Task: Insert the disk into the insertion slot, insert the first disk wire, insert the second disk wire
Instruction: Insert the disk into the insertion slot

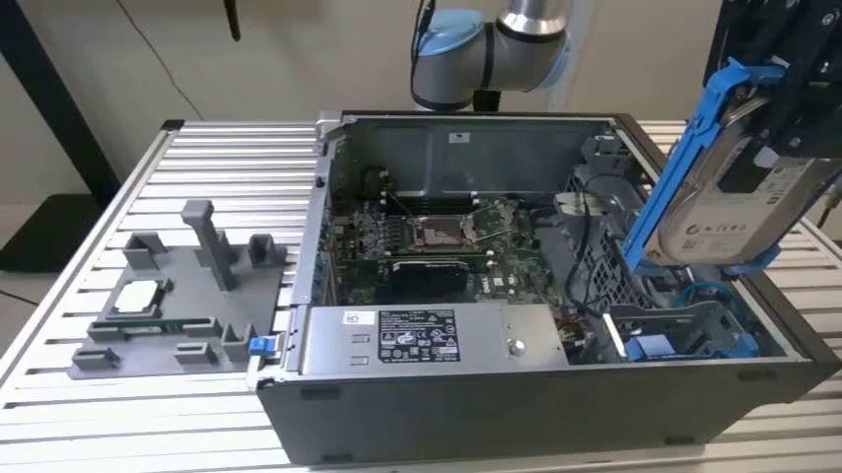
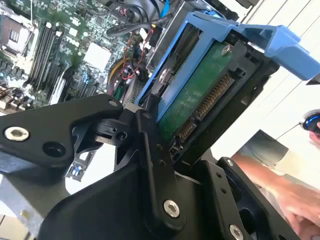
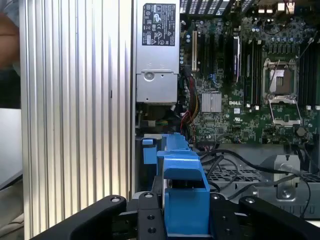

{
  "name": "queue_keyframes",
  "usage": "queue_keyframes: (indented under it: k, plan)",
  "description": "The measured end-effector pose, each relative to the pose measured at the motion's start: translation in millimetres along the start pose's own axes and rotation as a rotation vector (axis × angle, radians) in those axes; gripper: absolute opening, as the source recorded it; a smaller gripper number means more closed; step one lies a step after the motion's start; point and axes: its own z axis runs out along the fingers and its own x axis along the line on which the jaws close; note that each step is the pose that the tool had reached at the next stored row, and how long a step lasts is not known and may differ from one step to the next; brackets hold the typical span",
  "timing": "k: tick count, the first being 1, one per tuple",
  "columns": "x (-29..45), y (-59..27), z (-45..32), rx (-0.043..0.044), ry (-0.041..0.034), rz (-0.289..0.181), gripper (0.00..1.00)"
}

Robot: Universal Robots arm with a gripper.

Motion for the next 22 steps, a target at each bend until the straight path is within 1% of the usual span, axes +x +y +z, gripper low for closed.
queue_keyframes:
  k: [22]
  plan:
    - [0.3,-0.4,10.4,0.002,0.0026,0.0,0.0]
